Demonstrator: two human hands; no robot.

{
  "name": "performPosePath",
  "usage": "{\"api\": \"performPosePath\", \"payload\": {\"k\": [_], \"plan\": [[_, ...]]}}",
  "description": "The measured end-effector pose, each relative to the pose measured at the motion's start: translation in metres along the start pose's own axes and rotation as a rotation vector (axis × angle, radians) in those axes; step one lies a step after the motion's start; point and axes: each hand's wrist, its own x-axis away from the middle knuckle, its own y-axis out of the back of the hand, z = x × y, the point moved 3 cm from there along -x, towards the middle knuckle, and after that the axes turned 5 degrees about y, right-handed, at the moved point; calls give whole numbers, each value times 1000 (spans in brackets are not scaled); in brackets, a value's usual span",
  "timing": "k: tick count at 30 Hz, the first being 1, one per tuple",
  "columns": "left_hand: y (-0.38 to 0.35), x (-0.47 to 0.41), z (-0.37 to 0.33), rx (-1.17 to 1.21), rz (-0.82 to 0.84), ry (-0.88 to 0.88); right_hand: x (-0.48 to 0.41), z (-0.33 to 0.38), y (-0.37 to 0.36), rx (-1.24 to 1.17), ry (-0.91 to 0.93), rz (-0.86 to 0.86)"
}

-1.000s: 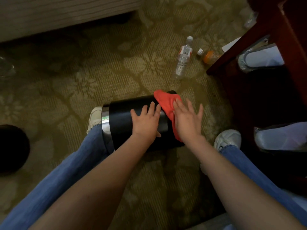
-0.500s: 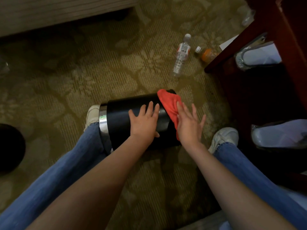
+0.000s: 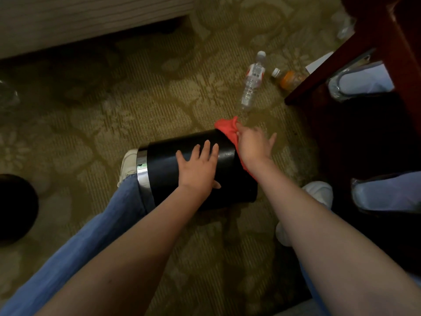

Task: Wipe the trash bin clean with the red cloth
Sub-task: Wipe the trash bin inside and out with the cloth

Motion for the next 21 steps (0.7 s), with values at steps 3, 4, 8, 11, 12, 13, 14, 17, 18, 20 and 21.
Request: {"api": "performPosePath", "payload": {"k": [3, 4, 8, 11, 12, 13, 14, 17, 18, 20, 21], "plan": [[0, 3, -4, -7, 23, -11, 25, -9, -6, -46, 31, -8], [2, 4, -4, -9, 25, -12, 40, -14, -8, -52, 46, -7], [5, 3, -4, -16, 6, 3, 97, -31, -22, -69, 39, 9], [-1, 8, -7, -29, -6, 6, 102, -39, -29, -61, 25, 11], [-2, 9, -7, -36, -7, 4, 98, -40, -29, -66, 20, 8], [-2, 9, -7, -37, -10, 5, 94, -41, -29, -69, 24, 0], [-1, 7, -6, -37, -15, 7, 90, -40, -29, -72, 33, -9], [3, 0, -2, -33, -8, 16, 79, -35, -25, -114, 56, -39], [4, -2, -1, -28, -5, 18, 75, -33, -25, -132, 56, -48], [4, -4, 1, -18, -8, 13, 70, -29, -24, -160, 55, -67], [4, -3, 1, -16, -13, 9, 66, -26, -24, -177, 53, -81]]}}
